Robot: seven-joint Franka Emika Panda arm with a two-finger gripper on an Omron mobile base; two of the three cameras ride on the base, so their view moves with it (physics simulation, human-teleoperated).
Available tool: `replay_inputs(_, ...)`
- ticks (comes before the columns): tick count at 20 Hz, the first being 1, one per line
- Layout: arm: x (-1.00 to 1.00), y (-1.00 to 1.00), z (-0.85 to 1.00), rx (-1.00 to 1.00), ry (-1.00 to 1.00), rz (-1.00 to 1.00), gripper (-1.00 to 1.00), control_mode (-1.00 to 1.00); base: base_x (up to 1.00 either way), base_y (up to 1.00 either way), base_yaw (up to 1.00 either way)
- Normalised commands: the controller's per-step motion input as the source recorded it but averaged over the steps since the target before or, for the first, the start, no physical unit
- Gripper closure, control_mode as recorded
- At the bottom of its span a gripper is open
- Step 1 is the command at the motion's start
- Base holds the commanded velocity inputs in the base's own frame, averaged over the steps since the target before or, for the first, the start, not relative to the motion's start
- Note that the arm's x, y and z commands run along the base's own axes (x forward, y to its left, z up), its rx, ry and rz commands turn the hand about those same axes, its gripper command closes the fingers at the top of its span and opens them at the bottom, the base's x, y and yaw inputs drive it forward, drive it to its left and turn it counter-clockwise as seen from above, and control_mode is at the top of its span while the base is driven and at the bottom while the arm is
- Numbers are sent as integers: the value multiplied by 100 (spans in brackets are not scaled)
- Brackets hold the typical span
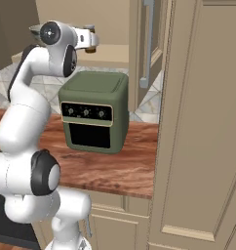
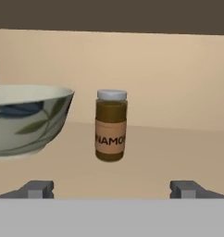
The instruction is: Take the cinnamon bottle from the cabinet and place it on the dining table, next to the plate with the cupcake. Then take the chocolate from the dining counter and place it on the cupcake plate.
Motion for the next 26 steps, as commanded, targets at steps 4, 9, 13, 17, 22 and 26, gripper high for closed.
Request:
replay_inputs(4, 25, 0, 0, 8, 1, 2, -100, -100, 0, 0, 0)
replay_inputs(9, 40, 0, 0, 9, 11, 3, -100, -100, 0, 0, 0)
replay_inputs(13, 33, 0, 0, 5, 14, 2, -100, -100, 0, 0, 0)
replay_inputs(17, 31, 0, 0, 0, 9, 2, -100, -100, 0, 0, 0)
replay_inputs(22, 29, 0, 0, 0, 1, 5, -100, -100, 0, 0, 0)
replay_inputs(26, 20, 0, -4, -3, 0, 8, -100, -100, 0, 0, 0)
